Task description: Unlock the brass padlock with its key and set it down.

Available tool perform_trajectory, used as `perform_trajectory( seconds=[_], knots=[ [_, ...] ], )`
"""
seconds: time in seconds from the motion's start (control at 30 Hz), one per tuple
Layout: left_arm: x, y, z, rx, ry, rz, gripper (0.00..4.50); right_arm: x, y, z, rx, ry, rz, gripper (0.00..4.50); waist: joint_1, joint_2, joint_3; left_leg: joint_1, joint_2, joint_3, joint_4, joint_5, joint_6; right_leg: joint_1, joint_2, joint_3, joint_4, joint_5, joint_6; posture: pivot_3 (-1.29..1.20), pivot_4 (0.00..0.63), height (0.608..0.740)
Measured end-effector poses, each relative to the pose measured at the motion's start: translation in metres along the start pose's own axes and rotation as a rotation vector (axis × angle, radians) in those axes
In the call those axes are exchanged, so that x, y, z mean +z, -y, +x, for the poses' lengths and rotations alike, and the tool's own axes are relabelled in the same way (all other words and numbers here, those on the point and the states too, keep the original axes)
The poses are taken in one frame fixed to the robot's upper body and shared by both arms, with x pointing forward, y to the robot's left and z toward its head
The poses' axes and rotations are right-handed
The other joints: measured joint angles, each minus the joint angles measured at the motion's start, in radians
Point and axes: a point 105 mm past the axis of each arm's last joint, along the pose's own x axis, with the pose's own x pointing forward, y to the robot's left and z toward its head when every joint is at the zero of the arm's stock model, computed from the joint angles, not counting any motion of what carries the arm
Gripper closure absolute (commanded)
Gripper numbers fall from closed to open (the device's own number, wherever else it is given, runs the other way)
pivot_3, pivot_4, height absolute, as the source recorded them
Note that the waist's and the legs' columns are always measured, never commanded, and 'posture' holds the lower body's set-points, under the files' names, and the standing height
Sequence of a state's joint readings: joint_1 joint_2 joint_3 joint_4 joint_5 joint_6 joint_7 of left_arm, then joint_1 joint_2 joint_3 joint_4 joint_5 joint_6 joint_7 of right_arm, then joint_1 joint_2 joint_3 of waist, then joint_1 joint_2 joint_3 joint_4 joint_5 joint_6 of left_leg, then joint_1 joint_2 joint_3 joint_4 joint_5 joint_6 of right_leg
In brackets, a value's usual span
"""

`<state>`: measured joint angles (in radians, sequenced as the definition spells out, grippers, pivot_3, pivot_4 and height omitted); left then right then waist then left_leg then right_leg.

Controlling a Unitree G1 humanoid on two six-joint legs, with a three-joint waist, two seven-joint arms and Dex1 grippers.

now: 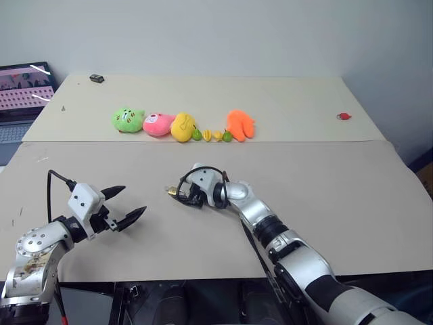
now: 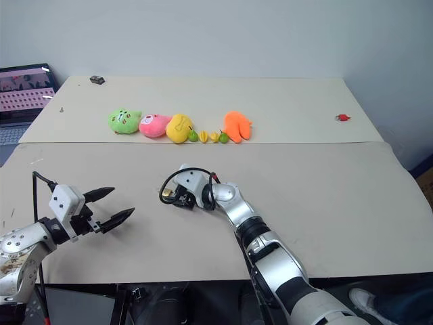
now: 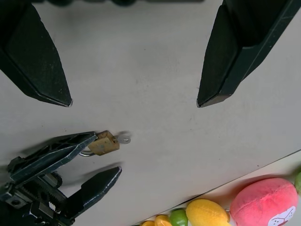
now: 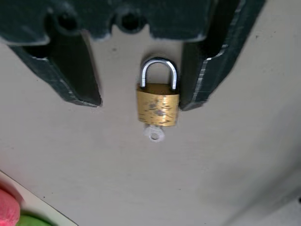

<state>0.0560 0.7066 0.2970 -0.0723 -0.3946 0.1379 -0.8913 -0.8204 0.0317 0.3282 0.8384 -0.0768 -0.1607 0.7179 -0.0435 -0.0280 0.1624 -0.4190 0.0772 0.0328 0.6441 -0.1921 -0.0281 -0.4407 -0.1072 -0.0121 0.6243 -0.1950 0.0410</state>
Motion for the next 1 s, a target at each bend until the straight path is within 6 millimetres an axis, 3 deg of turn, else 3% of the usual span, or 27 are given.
perform_trajectory(
  seconds=[0.2, 0.53, 0.7, 0.8, 1.0],
  knots=[
    [0.003, -0.002, 0.001, 0.004, 0.008, 0.005, 0.00, 0.008, 0.002, -0.002, -0.005, 0.040, -0.027, 4.49, 0.000, 0.000, 0.000, 0.001, 0.000, 0.000, 0.000, 0.000, 0.000, 0.001, 0.000, 0.000, 0.000, 0.000, 0.000, 0.00, 0.150, 0.722],
    [0.006, -0.003, 0.005, 0.015, 0.023, -0.001, 0.00, -0.007, 0.008, -0.008, -0.030, -0.011, -0.018, 4.49, -0.001, 0.000, 0.000, 0.003, 0.000, 0.000, -0.001, 0.000, 0.000, 0.002, 0.000, 0.000, 0.000, -0.001, 0.000, 0.00, 0.150, 0.722],
    [0.006, -0.004, 0.005, 0.016, 0.024, -0.003, 0.00, -0.015, 0.031, -0.025, -0.110, -0.046, -0.021, 4.49, 0.011, 0.000, 0.000, 0.003, 0.000, 0.000, -0.001, 0.000, 0.000, 0.003, 0.000, 0.000, -0.001, -0.001, 0.000, 0.00, 0.150, 0.722],
    [0.007, -0.004, 0.006, 0.017, 0.026, -0.003, 0.00, -0.017, 0.039, -0.031, -0.147, -0.039, 0.012, 3.72, 0.011, 0.000, 0.000, 0.003, 0.000, 0.000, -0.001, 0.000, 0.000, 0.003, 0.000, 0.000, 0.000, -0.001, 0.000, 0.00, 0.150, 0.722],
    [0.006, -0.005, 0.006, 0.018, 0.025, -0.004, 0.00, -0.018, 0.038, -0.036, -0.134, -0.031, 0.053, 1.60, 0.002, 0.000, 0.000, 0.003, 0.000, 0.000, -0.001, 0.000, 0.000, 0.002, 0.000, 0.000, 0.000, -0.001, 0.000, 0.00, 0.150, 0.722]
  ],
)
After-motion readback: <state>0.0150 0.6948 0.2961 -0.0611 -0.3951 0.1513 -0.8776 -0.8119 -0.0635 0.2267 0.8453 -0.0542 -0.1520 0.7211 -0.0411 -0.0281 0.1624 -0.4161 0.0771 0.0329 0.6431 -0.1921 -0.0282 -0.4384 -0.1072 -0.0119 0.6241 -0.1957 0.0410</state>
